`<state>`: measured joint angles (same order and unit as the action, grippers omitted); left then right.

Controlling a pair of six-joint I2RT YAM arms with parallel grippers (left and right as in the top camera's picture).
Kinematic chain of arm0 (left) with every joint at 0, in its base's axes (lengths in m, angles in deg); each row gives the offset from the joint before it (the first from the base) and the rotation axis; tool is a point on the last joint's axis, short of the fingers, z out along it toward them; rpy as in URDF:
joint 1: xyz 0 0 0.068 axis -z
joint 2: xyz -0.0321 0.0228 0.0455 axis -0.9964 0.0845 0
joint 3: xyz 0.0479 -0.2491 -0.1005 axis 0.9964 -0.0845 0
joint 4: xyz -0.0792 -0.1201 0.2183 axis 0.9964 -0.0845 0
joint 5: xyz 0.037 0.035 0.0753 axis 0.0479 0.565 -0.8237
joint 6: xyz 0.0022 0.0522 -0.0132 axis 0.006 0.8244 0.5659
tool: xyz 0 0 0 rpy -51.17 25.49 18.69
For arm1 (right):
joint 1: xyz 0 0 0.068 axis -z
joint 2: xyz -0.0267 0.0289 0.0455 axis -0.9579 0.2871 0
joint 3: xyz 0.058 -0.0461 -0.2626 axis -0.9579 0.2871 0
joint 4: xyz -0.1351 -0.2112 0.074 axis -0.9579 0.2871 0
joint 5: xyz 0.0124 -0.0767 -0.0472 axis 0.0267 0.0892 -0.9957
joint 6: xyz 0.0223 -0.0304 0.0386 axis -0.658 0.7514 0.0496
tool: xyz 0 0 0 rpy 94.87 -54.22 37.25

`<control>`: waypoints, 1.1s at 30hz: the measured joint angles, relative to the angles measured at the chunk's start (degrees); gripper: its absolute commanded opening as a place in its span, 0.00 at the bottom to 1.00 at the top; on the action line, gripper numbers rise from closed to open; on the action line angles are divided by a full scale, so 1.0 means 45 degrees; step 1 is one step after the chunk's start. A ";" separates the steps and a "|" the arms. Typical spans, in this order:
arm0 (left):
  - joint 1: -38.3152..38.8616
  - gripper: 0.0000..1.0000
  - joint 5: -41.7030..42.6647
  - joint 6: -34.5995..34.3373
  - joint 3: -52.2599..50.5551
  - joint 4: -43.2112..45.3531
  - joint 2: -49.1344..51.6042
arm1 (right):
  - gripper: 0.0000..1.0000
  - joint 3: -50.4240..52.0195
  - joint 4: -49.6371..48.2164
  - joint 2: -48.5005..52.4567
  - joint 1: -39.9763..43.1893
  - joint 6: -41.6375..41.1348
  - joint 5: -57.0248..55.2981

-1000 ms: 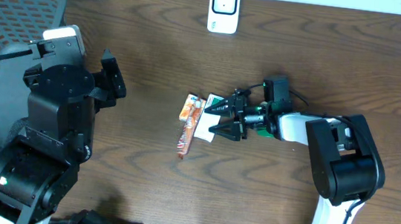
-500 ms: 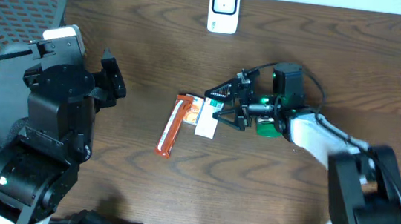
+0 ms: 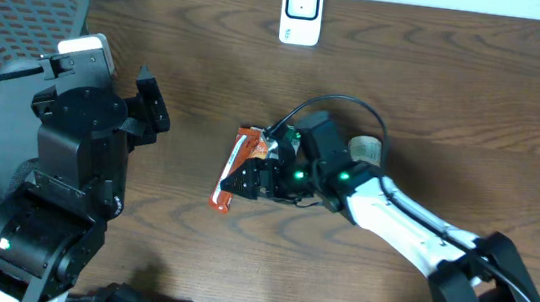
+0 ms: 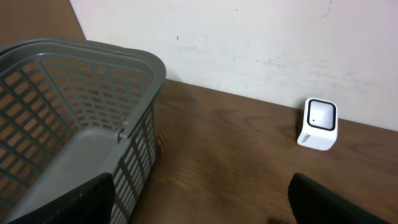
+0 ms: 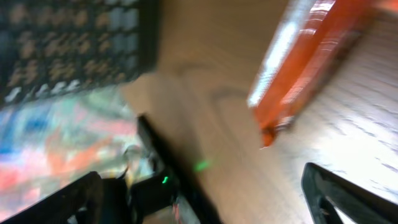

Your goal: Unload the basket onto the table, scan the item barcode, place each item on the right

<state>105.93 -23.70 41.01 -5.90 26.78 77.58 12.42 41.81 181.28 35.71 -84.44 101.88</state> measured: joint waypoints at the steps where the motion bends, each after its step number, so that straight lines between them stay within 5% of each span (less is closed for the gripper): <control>1: 0.0000 0.89 0.0000 0.0000 0.0000 0.0000 0.0000 | 0.93 0.0000 -0.0146 0.0194 -0.0053 -0.0257 -0.0301; 3: 0.0000 0.89 0.0000 0.0000 0.0000 0.0000 0.0000 | 0.99 0.0010 -0.0588 0.0665 -0.0107 -0.0835 -0.0991; 12: 0.0000 0.89 0.0000 0.0000 0.0000 0.0000 0.0000 | 0.99 0.0019 -0.2535 0.2103 -0.0126 -0.2895 -0.2637; 18: 0.0000 0.89 0.0000 0.0000 0.0000 0.0000 0.0000 | 0.92 -0.0053 -0.4104 0.2953 -0.0165 -0.3837 -0.2516; 27: 0.0000 0.89 0.0000 0.0000 0.0000 0.0000 0.0000 | 0.60 -0.0379 -0.5566 0.4192 -0.0165 -0.4401 -0.2210; 33: 0.0000 0.89 0.0000 0.0000 0.0000 -0.0005 0.0000 | 0.27 -0.0500 -0.5654 0.4624 -0.0170 -0.4328 -0.2132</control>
<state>105.93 -23.70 41.01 -5.90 26.76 77.58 10.17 16.37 202.09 34.94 -103.91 92.28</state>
